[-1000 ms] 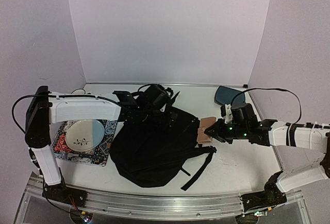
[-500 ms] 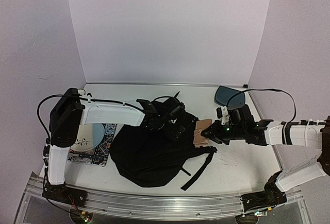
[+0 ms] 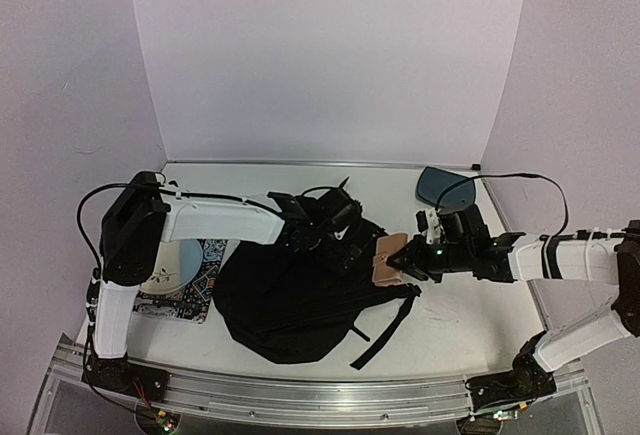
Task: Pack the student bag
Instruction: Pick up the pocket on the back of the student bag.
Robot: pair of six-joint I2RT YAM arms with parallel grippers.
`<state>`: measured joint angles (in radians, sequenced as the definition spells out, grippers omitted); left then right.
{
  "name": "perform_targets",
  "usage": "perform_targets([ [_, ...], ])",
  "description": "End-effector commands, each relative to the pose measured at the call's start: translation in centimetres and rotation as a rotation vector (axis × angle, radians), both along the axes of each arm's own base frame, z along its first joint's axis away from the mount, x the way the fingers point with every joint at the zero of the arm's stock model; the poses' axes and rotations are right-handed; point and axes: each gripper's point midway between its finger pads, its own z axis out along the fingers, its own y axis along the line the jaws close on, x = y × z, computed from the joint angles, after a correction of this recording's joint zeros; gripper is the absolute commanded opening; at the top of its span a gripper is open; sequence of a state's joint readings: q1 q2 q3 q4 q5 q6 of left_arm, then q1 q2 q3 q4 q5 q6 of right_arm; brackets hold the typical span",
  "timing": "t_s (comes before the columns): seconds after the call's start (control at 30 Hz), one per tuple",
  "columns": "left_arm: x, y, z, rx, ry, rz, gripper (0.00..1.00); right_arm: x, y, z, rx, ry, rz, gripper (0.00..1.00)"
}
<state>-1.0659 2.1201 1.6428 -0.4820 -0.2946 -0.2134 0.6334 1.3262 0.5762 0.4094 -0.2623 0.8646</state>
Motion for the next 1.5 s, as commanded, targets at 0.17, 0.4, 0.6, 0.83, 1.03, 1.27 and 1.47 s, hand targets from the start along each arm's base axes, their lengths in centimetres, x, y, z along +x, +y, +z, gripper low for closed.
perform_targets([
  [0.17, -1.8, -1.2, -1.6, 0.007, 0.076, -0.094, 0.96, 0.6, 0.9, 2.4, 0.061, -0.056, 0.022, 0.00],
  [0.4, -2.3, -1.7, -0.5, -0.011, 0.066, -0.115, 0.98, 0.5, 1.0, 2.2, 0.062, -0.052, 0.028, 0.00],
  [0.6, -2.5, -2.0, 0.6, -0.039, 0.064, -0.122, 0.98, 0.5, 1.0, 2.1, 0.063, -0.050, 0.033, 0.00],
  [0.83, -1.5, -1.3, 2.8, -0.068, 0.011, -0.066, 0.99, 0.3, 1.0, 1.9, 0.067, -0.049, 0.037, 0.00],
  [1.03, -1.1, -0.9, 2.8, -0.067, 0.002, -0.035, 0.99, 0.1, 0.8, 2.0, 0.070, -0.053, 0.032, 0.00],
  [1.27, -0.2, 0.1, 0.7, 0.021, -0.036, -0.009, 0.99, 0.0, 0.8, 2.1, 0.074, -0.053, 0.035, 0.00],
  [1.47, 0.0, 1.7, -2.4, 0.153, -0.067, 0.019, 0.93, 0.0, 0.9, 2.3, 0.080, -0.054, 0.038, 0.00],
])
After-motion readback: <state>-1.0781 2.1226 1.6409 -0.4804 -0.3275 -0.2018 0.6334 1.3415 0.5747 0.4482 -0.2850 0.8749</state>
